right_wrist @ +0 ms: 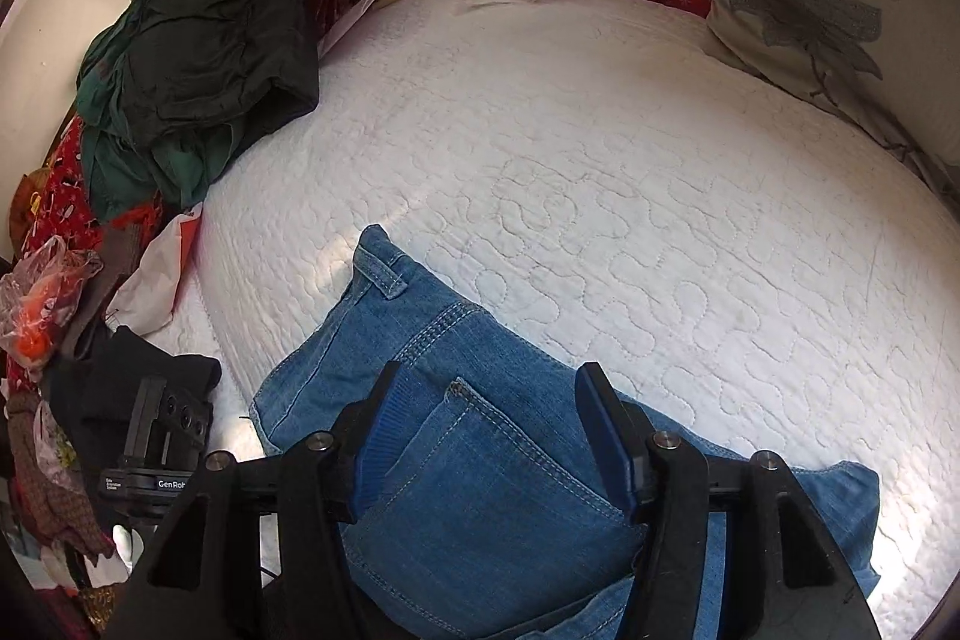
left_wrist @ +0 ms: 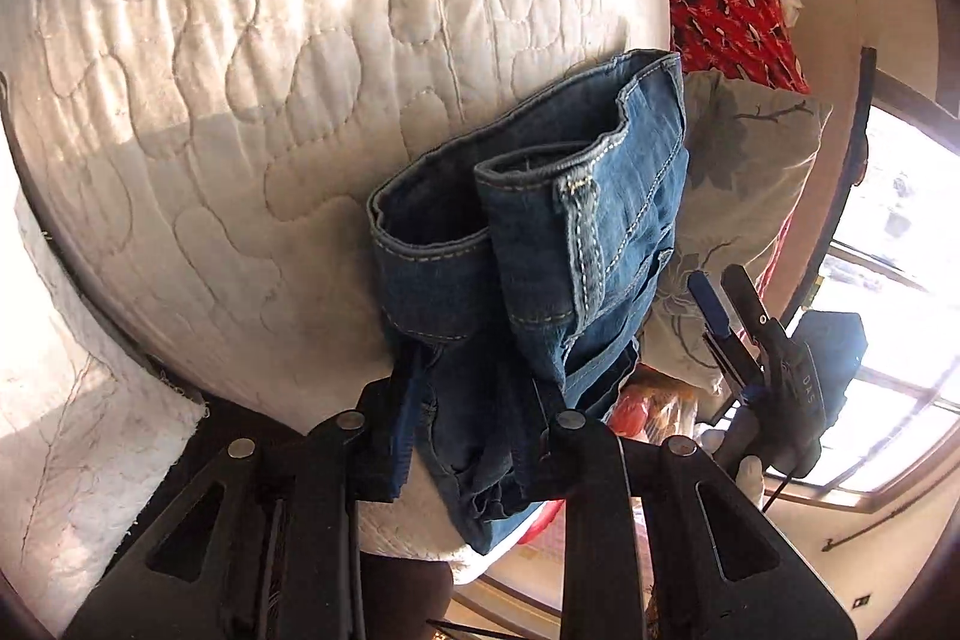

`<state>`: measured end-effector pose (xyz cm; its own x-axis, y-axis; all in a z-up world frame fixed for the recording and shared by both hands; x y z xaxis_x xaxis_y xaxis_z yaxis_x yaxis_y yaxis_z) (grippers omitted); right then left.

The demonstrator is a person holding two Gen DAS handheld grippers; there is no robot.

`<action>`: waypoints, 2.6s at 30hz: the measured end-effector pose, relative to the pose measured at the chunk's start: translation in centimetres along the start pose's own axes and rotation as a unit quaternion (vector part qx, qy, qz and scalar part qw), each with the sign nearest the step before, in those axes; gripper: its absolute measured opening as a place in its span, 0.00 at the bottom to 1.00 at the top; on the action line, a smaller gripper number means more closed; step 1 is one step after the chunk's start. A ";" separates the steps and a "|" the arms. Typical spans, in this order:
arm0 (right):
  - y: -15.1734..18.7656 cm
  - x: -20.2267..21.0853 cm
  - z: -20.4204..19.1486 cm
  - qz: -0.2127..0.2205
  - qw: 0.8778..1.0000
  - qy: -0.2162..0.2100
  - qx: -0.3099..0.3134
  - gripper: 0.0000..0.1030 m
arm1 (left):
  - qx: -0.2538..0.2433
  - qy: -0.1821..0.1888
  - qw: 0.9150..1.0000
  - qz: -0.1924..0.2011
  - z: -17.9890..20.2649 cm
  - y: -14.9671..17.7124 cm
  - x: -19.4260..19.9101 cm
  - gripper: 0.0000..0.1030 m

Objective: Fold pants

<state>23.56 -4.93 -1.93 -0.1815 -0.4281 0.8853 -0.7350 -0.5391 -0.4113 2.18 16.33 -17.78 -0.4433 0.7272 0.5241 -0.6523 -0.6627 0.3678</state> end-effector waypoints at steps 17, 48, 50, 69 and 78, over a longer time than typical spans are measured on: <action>-5.9 -10.0 -5.4 -0.093 0.987 -0.013 0.130 0.66 | -0.035 0.002 0.998 0.058 -1.2 0.0 1.6 0.59; -1.1 5.6 -3.6 0.062 0.991 -0.049 0.106 0.19 | -0.340 -0.122 0.920 0.150 13.5 10.4 0.6 0.19; 1.1 8.3 -1.4 0.087 0.992 -0.051 0.074 0.19 | -0.392 -0.127 0.899 0.149 15.5 13.3 -0.6 0.19; 30.2 15.7 18.6 0.143 0.948 0.023 -0.284 0.50 | -0.680 -0.341 0.647 0.053 10.2 31.8 -17.6 0.21; 26.4 12.5 16.2 0.188 0.915 -0.125 -0.334 0.68 | -0.547 -0.298 0.782 -0.018 10.4 26.1 -12.6 0.32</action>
<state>12.45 -36.28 -5.24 -0.4092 -0.6896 0.5975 -0.9022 0.2079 -0.3779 -2.89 -12.03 -6.84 -0.2605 0.3124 0.9135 -0.9378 0.1432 -0.3164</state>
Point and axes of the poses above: each gripper's, at about its wrist camera, not at the fingertips, and x roughly against the way its jaws point, z to its right, y to its underside, the point moved 1 cm from there along -x, roughly the way its jaws point, and after that the axes turned 7 degrees about x, right-handed, at the moved point
